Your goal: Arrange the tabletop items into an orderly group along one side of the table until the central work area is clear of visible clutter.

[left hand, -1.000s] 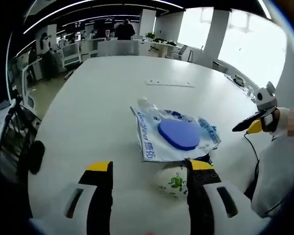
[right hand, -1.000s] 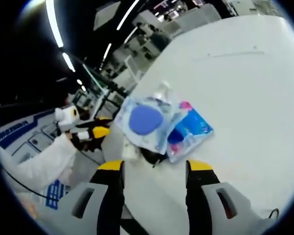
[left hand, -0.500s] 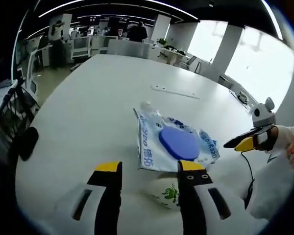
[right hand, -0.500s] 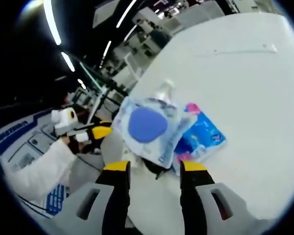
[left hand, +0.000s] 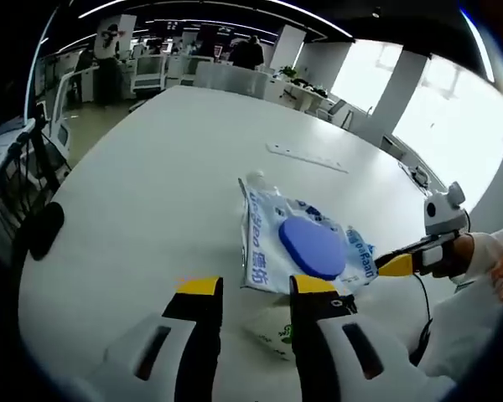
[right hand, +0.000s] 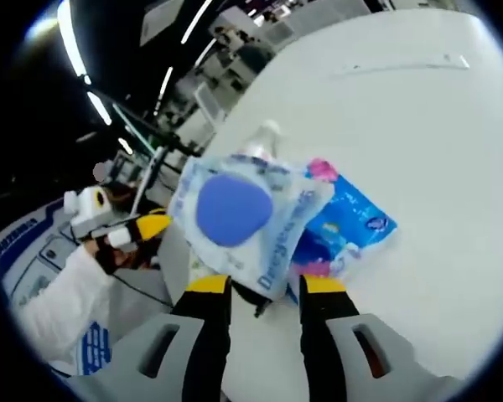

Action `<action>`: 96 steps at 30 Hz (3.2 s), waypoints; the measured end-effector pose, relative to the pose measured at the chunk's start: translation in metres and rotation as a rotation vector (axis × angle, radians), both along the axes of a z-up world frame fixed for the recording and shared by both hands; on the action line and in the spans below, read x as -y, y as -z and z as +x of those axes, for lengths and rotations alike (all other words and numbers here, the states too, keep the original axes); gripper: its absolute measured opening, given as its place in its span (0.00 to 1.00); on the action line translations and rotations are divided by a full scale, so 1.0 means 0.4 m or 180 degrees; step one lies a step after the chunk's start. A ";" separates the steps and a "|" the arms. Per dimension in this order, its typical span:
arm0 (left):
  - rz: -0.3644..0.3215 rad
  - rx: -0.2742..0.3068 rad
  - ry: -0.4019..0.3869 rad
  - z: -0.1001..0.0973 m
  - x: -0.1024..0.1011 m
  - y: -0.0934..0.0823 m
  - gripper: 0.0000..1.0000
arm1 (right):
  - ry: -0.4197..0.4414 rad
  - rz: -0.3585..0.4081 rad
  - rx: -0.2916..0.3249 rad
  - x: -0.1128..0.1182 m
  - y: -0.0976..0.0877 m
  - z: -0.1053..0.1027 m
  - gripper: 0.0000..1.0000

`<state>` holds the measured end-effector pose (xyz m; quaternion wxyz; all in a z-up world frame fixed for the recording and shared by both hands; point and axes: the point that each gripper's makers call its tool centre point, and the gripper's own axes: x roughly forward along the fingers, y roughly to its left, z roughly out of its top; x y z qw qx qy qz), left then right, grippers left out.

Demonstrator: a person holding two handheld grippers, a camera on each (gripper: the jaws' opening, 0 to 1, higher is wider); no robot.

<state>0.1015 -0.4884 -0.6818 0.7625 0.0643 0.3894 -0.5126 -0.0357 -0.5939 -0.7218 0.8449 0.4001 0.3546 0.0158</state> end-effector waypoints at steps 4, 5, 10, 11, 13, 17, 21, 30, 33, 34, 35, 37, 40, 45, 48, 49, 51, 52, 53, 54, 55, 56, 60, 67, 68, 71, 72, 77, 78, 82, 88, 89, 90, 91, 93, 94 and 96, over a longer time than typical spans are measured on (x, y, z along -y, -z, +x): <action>-0.0030 -0.0014 -0.0007 -0.002 0.003 -0.001 0.18 | 0.0060 0.0102 -0.0037 -0.003 0.012 0.004 0.20; -0.0021 -0.0020 -0.0012 -0.002 0.002 0.001 0.14 | 0.0091 0.0140 -0.0039 -0.002 0.013 0.005 0.19; 0.0037 0.0026 -0.0076 0.008 -0.004 0.010 0.08 | 0.0235 0.0276 -0.0064 0.003 0.019 0.002 0.10; 0.0033 0.0024 -0.0088 0.009 -0.005 0.011 0.08 | 0.0244 0.0298 -0.0065 0.003 0.019 0.002 0.08; 0.0034 0.0030 -0.0111 0.012 -0.008 0.010 0.07 | 0.0263 0.0329 -0.0071 0.002 0.018 0.000 0.02; 0.0022 0.0053 -0.0135 0.013 -0.014 0.002 0.03 | 0.0294 0.0465 -0.0030 -0.011 0.008 0.003 0.00; -0.0012 0.0097 -0.0163 0.013 -0.025 -0.015 0.01 | 0.0221 0.0499 0.0061 -0.029 -0.015 0.005 0.00; -0.0120 0.0214 -0.0189 0.003 -0.037 -0.062 0.00 | 0.0266 0.0662 0.0224 -0.032 -0.069 0.003 0.00; -0.0164 0.0261 -0.0184 0.001 -0.033 -0.079 0.00 | 0.0252 0.0637 0.0292 -0.028 -0.090 0.004 0.00; -0.0188 0.0285 -0.0183 0.001 -0.030 -0.089 0.00 | 0.0241 0.0615 0.0320 -0.026 -0.097 0.003 0.00; -0.0201 0.0296 -0.0184 0.000 -0.028 -0.094 0.00 | 0.0231 0.0593 0.0349 -0.024 -0.104 0.003 0.00; -0.0238 0.0325 -0.0171 0.001 -0.021 -0.107 0.00 | 0.0223 0.0548 0.0387 -0.016 -0.116 0.003 0.00; -0.0291 0.0374 -0.0118 0.000 -0.004 -0.124 0.00 | 0.0181 0.0408 0.0475 0.003 -0.138 0.001 0.00; -0.0364 0.0432 -0.0042 0.001 0.031 -0.144 0.00 | 0.0195 0.0277 0.0558 0.039 -0.167 0.000 0.00; -0.0417 0.0451 -0.0011 0.001 0.055 -0.155 0.00 | 0.0175 0.0148 0.0595 0.061 -0.180 -0.002 0.00; -0.0433 0.0465 0.0018 -0.002 0.066 -0.161 0.00 | 0.0176 0.0094 0.0610 0.071 -0.186 -0.003 0.00; -0.0451 0.0491 0.0068 -0.008 0.084 -0.169 0.00 | 0.0182 0.0009 0.0637 0.091 -0.195 -0.006 0.00; -0.0456 0.0497 0.0079 -0.009 0.087 -0.170 0.00 | 0.0185 -0.0028 0.0652 0.101 -0.199 -0.007 0.00; -0.0464 0.0507 0.0104 -0.012 0.095 -0.173 0.00 | 0.0182 -0.0068 0.0668 0.109 -0.202 -0.008 0.00; -0.0474 0.0513 0.0128 -0.015 0.105 -0.176 0.00 | 0.0179 -0.0101 0.0681 0.120 -0.206 -0.010 0.00; -0.0482 0.0515 0.0141 -0.016 0.112 -0.179 0.00 | 0.0190 -0.0123 0.0685 0.129 -0.208 -0.011 0.00; -0.0496 0.0516 0.0166 -0.019 0.123 -0.181 0.00 | 0.0206 -0.0139 0.0686 0.137 -0.210 -0.013 0.00; -0.0504 0.0548 0.0268 -0.029 0.159 -0.190 0.00 | 0.0256 -0.0223 0.0712 0.173 -0.222 -0.020 0.00; -0.0532 0.0573 0.0421 -0.042 0.217 -0.200 0.00 | 0.0342 -0.0332 0.0748 0.232 -0.243 -0.035 0.00; -0.0531 0.0575 0.0430 -0.043 0.220 -0.200 0.00 | 0.0359 -0.0337 0.0752 0.240 -0.246 -0.037 0.00; -0.0529 0.0576 0.0498 -0.051 0.245 -0.200 0.00 | 0.0411 -0.0386 0.0758 0.270 -0.255 -0.043 0.00; -0.0532 0.0578 0.0520 -0.054 0.250 -0.201 0.00 | 0.0428 -0.0399 0.0760 0.279 -0.257 -0.044 0.00; -0.0482 0.0612 0.0675 -0.064 0.290 -0.194 0.00 | 0.0453 -0.0468 0.0763 0.314 -0.269 -0.047 0.00; -0.0474 0.0624 0.0711 -0.065 0.297 -0.194 0.00 | 0.0458 -0.0485 0.0759 0.321 -0.269 -0.048 0.00; -0.0479 0.0640 0.0764 -0.063 0.323 -0.198 0.00 | 0.0502 -0.0514 0.0757 0.354 -0.273 -0.051 0.00; -0.0502 0.0640 0.0792 -0.048 0.357 -0.199 0.00 | 0.0548 -0.0518 0.0760 0.385 -0.270 -0.042 0.00; -0.0497 0.0641 0.0797 -0.047 0.359 -0.198 0.00 | 0.0545 -0.0525 0.0754 0.389 -0.267 -0.038 0.00; -0.0482 0.0644 0.0813 -0.045 0.363 -0.194 0.00 | 0.0544 -0.0529 0.0750 0.391 -0.265 -0.036 0.00; -0.0466 0.0646 0.0827 -0.042 0.366 -0.190 0.00 | 0.0544 -0.0529 0.0740 0.395 -0.261 -0.031 0.00; -0.0434 0.0643 0.0846 -0.035 0.372 -0.180 0.00 | 0.0538 -0.0536 0.0723 0.401 -0.254 -0.025 0.00; -0.0422 0.0636 0.0856 -0.032 0.376 -0.175 0.00 | 0.0531 -0.0548 0.0708 0.407 -0.247 -0.021 0.00; -0.0368 0.0628 0.0896 -0.027 0.386 -0.158 0.00 | 0.0527 -0.0555 0.0691 0.417 -0.239 -0.015 0.00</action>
